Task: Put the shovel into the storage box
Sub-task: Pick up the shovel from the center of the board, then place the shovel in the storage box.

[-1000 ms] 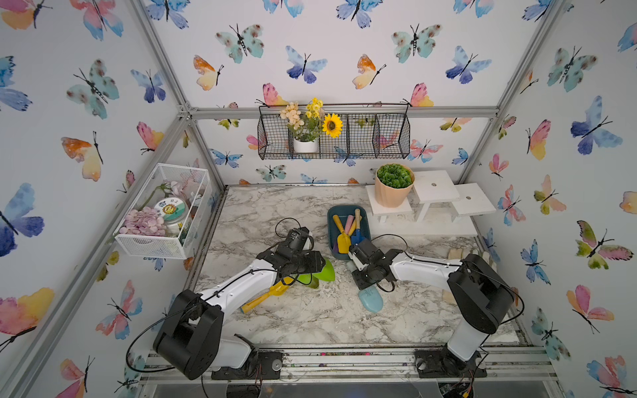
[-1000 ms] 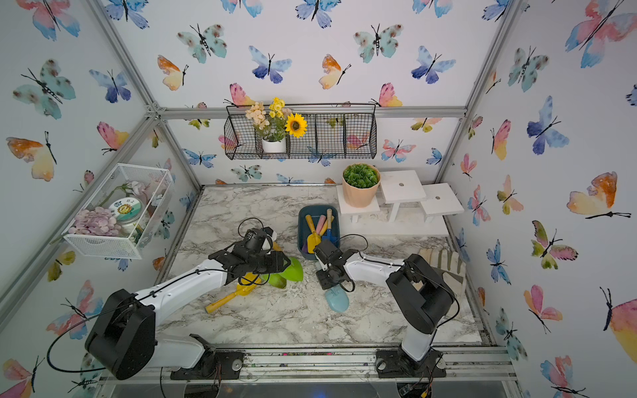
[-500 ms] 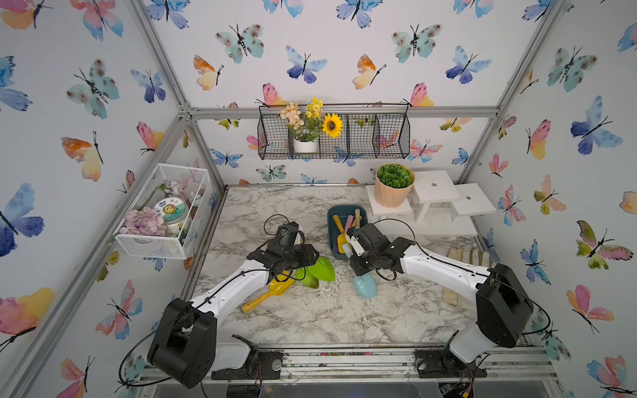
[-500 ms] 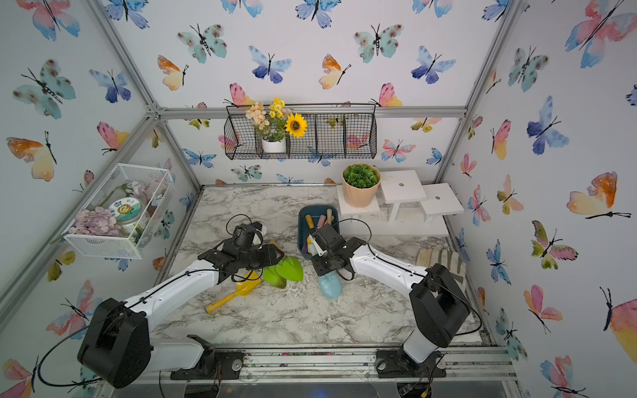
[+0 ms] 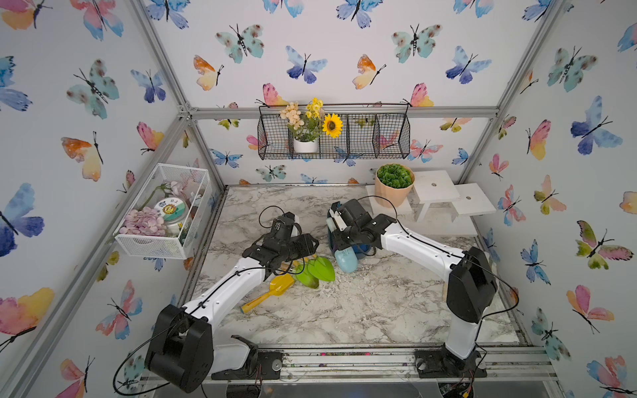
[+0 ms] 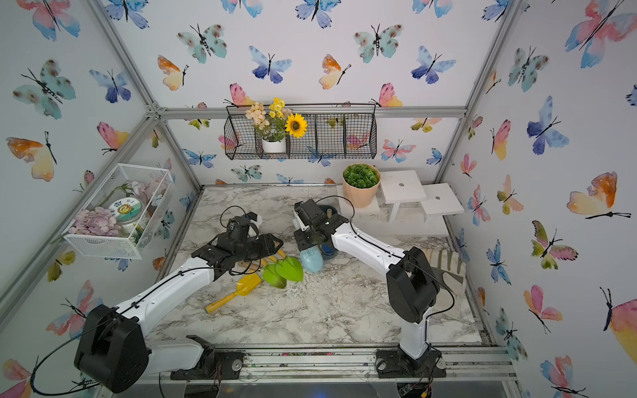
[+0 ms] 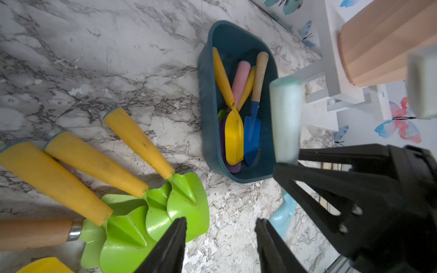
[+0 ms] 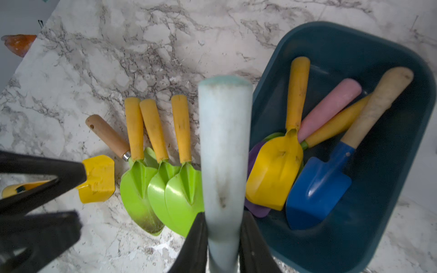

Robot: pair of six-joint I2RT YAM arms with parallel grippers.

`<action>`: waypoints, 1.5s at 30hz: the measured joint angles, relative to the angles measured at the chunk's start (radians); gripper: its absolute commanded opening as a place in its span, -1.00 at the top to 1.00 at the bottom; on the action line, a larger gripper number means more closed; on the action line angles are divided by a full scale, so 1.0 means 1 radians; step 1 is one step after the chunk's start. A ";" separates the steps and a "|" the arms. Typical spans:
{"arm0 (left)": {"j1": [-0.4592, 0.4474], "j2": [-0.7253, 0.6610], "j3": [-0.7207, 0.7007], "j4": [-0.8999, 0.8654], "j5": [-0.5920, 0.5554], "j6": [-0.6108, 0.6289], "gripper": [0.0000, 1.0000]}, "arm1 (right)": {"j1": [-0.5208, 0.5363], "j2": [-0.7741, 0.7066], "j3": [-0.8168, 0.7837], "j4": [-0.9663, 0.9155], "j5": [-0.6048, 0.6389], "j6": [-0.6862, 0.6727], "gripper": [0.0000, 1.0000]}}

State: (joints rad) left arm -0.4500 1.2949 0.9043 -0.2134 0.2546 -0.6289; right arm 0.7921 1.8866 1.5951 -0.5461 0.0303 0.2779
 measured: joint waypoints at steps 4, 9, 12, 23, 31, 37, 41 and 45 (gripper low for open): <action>0.004 0.001 0.017 0.011 0.008 0.000 -0.06 | -0.037 0.071 0.091 -0.010 0.023 0.003 0.54; 0.004 0.012 0.018 0.011 0.014 0.004 -0.06 | -0.089 0.165 0.215 -0.026 0.053 0.013 0.55; 0.005 0.013 0.018 0.010 0.014 0.011 -0.06 | -0.114 0.212 0.274 -0.030 0.069 0.018 0.55; 0.012 0.018 0.018 -0.005 0.015 0.032 -0.06 | -0.153 0.326 0.334 -0.050 0.124 0.039 0.55; 0.013 0.050 0.018 -0.005 0.022 0.038 -0.05 | -0.159 0.344 0.332 -0.059 0.130 0.068 0.53; 0.015 0.058 0.018 -0.004 0.028 0.038 -0.05 | -0.159 0.344 0.312 -0.060 0.140 0.080 0.50; 0.016 0.058 0.018 -0.003 0.028 0.038 -0.06 | -0.162 0.344 0.309 -0.060 0.149 0.085 0.48; 0.016 0.058 0.014 0.001 0.028 0.037 -0.05 | -0.169 0.344 0.308 -0.060 0.153 0.089 0.47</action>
State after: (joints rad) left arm -0.4339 1.3533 0.9180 -0.2127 0.2825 -0.5915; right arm 0.6228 2.2307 1.9030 -0.6060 0.1833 0.3672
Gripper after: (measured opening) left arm 0.527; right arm 0.265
